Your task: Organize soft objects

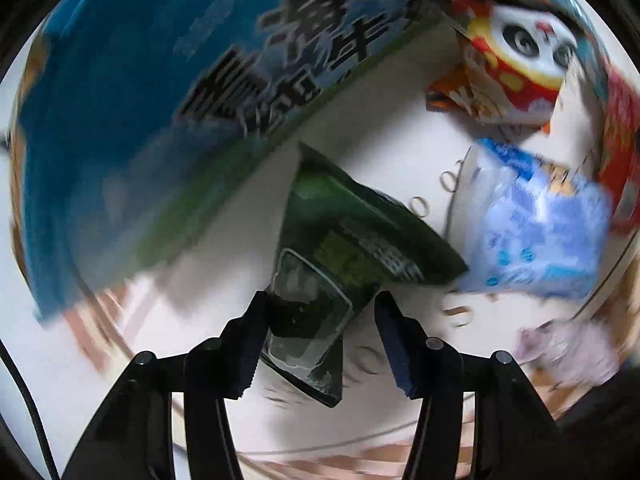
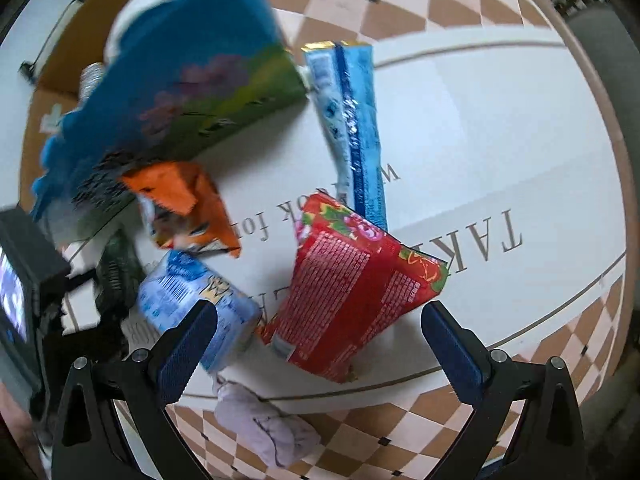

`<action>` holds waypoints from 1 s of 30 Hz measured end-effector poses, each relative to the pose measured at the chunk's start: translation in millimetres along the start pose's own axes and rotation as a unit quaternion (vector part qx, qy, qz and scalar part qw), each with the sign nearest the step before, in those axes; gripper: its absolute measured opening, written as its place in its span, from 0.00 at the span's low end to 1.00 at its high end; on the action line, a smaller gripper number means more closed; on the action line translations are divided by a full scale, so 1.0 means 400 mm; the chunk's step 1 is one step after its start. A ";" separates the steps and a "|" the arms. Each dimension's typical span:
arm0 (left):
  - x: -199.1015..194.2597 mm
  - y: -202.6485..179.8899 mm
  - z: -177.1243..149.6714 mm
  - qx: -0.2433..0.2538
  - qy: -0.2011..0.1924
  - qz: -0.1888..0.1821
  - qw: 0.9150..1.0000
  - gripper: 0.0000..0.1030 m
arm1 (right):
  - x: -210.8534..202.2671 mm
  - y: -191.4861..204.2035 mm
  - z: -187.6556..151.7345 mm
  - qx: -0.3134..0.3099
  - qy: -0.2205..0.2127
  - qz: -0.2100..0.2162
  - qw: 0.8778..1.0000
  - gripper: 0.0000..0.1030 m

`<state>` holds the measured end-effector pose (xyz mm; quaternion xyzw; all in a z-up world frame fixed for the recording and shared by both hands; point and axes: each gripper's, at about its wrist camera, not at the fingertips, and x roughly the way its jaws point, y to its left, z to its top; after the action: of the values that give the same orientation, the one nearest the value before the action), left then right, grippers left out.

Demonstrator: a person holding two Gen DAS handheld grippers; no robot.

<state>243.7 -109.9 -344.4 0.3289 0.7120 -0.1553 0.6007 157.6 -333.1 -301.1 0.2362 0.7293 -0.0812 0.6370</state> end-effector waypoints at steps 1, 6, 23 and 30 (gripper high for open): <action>-0.003 0.011 -0.004 -0.033 0.012 -0.022 0.999 0.49 | 0.008 -0.003 0.003 0.008 0.004 0.001 1.000 1.00; 0.019 0.072 -0.069 -0.227 0.096 -0.184 0.952 0.49 | 0.048 -0.027 0.012 0.027 0.023 -0.008 0.999 0.81; -0.036 0.043 -0.071 -0.268 0.082 -0.165 0.946 0.57 | 0.093 -0.070 -0.119 -0.111 0.110 -0.088 0.984 0.60; 0.027 -0.002 -0.171 -0.277 0.078 -0.162 0.944 0.51 | 0.110 -0.082 -0.141 -0.097 0.097 -0.091 0.986 0.61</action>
<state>191.2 -65.4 -339.0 0.0416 0.8153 -0.0210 0.5771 89.5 -327.5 -339.7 0.1129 0.8106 -0.0439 0.5729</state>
